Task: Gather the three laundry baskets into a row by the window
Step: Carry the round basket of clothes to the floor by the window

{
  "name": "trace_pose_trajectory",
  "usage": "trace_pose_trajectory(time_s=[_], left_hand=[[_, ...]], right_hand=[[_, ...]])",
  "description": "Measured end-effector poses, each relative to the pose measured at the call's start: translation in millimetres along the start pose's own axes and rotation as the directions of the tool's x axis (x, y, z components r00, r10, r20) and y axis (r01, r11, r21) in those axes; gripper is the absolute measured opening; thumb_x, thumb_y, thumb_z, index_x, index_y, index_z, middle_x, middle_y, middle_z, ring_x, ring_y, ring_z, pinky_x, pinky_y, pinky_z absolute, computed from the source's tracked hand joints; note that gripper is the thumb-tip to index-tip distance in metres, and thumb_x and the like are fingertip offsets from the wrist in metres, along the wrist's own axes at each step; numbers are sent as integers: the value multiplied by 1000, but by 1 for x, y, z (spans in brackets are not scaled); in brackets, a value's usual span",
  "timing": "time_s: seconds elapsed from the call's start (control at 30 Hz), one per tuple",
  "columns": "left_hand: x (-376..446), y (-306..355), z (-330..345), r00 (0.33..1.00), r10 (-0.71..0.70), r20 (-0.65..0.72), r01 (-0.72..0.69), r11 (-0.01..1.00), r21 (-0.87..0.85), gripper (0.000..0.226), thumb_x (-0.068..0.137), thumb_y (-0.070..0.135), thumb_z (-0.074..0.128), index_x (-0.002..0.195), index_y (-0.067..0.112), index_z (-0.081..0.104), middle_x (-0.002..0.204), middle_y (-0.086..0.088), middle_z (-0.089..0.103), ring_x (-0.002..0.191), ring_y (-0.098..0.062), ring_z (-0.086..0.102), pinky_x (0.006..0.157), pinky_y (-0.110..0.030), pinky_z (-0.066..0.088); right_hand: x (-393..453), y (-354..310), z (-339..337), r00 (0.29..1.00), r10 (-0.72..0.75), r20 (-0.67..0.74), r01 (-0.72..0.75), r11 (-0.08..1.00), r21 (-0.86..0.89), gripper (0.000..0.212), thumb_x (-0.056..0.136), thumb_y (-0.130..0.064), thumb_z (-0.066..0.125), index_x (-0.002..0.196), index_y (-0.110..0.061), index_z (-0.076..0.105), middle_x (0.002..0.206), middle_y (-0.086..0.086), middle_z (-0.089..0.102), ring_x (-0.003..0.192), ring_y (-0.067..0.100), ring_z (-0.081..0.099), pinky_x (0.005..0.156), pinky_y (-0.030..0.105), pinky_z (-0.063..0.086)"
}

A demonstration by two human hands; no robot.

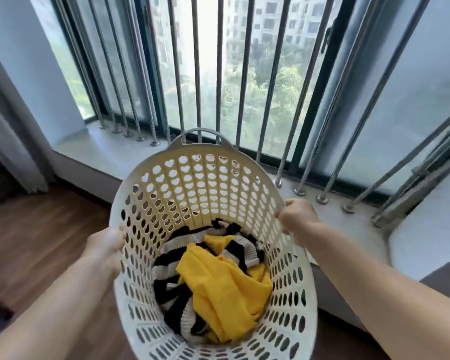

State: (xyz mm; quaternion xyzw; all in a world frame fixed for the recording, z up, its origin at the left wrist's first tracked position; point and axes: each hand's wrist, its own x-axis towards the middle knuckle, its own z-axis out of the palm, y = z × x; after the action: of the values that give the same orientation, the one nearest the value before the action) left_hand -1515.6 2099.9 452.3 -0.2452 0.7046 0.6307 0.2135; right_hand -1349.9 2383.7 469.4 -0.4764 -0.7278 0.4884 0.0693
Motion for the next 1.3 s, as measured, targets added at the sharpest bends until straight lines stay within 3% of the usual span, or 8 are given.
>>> trace_pose_trajectory(time_s=[0.1, 0.2, 0.3, 0.67, 0.87, 1.03, 1.17, 1.3], left_hand=[[29, 29, -3, 999, -15, -47, 14, 1000, -25, 23, 92, -2, 40, 85, -3, 61, 82, -15, 60, 94, -36, 65, 113, -46, 30], [62, 62, -13, 981, 29, -190, -43, 997, -65, 27, 93, 0, 43, 110, -2, 64, 109, -18, 64, 110, -36, 60, 100, -44, 42], [91, 90, -27, 966, 16, -257, -42, 994, -98, 31, 93, -1, 43, 116, 1, 64, 120, -20, 63, 96, -38, 61, 80, -41, 43], [232, 196, -73, 861, -38, -507, -83, 973, -215, 42, 95, -3, 35, 131, 3, 57, 139, -10, 54, 125, -29, 49, 94, -36, 36], [320, 238, -127, 764, -150, -628, -15, 968, -249, 38, 94, 3, 44, 130, -4, 53, 135, -9, 51, 124, -31, 46, 101, -39, 34], [398, 264, -189, 731, -229, -643, 12, 946, -323, 33, 93, 4, 44, 122, -4, 58, 86, -8, 52, 73, -26, 45, 66, -30, 38], [468, 293, -249, 742, -246, -623, 20, 938, -347, 40, 90, 0, 41, 125, 1, 61, 114, -5, 63, 99, -28, 55, 75, -31, 35], [522, 327, -292, 721, -247, -647, 29, 945, -327, 39, 91, 1, 42, 125, 1, 60, 110, 0, 56, 85, -22, 46, 70, -30, 33]], right_hand=[[40, -42, 33, 998, -44, 36, 45, 999, -18, 21, 90, -10, 47, 78, -12, 64, 85, 15, 68, 71, 29, 63, 63, 37, 51], [78, -93, 73, 994, -82, 74, 84, 996, -23, 25, 90, -7, 47, 72, -16, 61, 84, 12, 66, 71, 27, 60, 60, 35, 49], [109, -143, 119, 979, -143, 143, 149, 988, -33, 26, 91, -7, 48, 71, -18, 60, 82, 10, 65, 70, 23, 60, 56, 30, 48], [228, -305, 315, 910, -237, 341, 267, 963, -44, 33, 90, 0, 50, 63, -18, 59, 75, 8, 61, 61, 20, 51, 61, 34, 47], [263, -393, 429, 857, -280, 433, 339, 939, -64, 34, 90, -4, 49, 62, -19, 62, 73, 10, 62, 57, 21, 48, 57, 35, 42], [268, -453, 529, 826, -286, 486, 384, 917, -113, 32, 91, -4, 47, 70, -18, 67, 70, 9, 62, 54, 20, 45, 55, 34, 40], [273, -495, 615, 804, -324, 498, 433, 894, -117, 25, 85, 8, 43, 96, -5, 62, 98, 22, 67, 67, 27, 52, 60, 38, 45], [282, -534, 681, 798, -354, 488, 454, 885, -101, 24, 86, 7, 44, 91, -9, 61, 98, 19, 67, 64, 26, 50, 59, 40, 46]])
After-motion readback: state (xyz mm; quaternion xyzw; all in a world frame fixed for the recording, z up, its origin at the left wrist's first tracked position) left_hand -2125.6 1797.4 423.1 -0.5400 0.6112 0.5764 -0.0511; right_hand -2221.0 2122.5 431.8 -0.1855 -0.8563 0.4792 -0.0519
